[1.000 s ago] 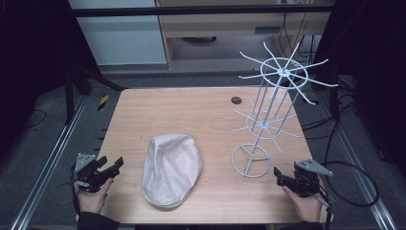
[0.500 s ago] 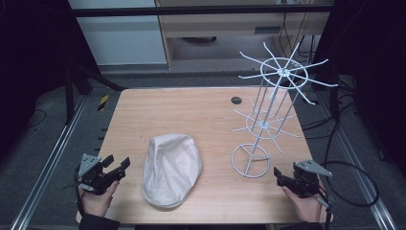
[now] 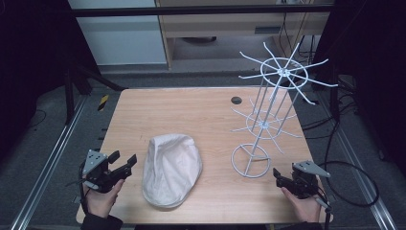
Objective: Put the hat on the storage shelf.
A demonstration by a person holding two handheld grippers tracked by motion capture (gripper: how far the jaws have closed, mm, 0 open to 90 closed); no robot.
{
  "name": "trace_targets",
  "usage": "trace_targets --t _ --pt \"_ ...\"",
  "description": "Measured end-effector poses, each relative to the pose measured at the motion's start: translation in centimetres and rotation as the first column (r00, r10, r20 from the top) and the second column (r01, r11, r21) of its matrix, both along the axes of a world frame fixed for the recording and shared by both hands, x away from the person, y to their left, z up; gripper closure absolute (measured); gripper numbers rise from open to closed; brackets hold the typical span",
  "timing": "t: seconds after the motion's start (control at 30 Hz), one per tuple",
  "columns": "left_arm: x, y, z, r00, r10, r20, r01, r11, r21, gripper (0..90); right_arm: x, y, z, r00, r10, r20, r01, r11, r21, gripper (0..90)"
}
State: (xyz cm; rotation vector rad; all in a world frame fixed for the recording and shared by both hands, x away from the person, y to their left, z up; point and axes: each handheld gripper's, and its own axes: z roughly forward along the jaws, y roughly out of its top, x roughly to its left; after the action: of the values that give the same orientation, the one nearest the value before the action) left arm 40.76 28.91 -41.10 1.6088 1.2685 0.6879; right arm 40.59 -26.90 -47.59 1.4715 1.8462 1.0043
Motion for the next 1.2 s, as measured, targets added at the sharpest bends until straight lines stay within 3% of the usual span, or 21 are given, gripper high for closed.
trace_targets --t 0.2,0.47,0.9,1.2 --pt "-0.2 -1.0 0.6 0.9991 -0.036 0.021 0.035 0.9992 0.017 32.9 0.0 0.0 0.0 1.0 0.004 0.004 -0.004 1.0 0.003 25.7" --pt "0.1 -2.4 1.0 0.9971 -0.075 -0.007 0.076 0.9951 0.064 33.1 0.0 0.2 -0.1 1.0 0.007 -0.006 -0.007 1.0 -0.009 26.1" --pt "0.5 -4.0 1.9 0.9935 -0.109 -0.035 0.111 0.989 0.097 37.4 0.0 0.3 -0.2 0.9999 0.004 -0.015 -0.004 1.0 -0.031 26.4" --pt "1.6 -4.8 2.5 0.9898 -0.108 -0.092 0.119 0.9862 0.116 39.5 -0.1 0.0 -0.2 0.9999 -0.007 -0.007 0.007 1.0 -0.026 26.3"
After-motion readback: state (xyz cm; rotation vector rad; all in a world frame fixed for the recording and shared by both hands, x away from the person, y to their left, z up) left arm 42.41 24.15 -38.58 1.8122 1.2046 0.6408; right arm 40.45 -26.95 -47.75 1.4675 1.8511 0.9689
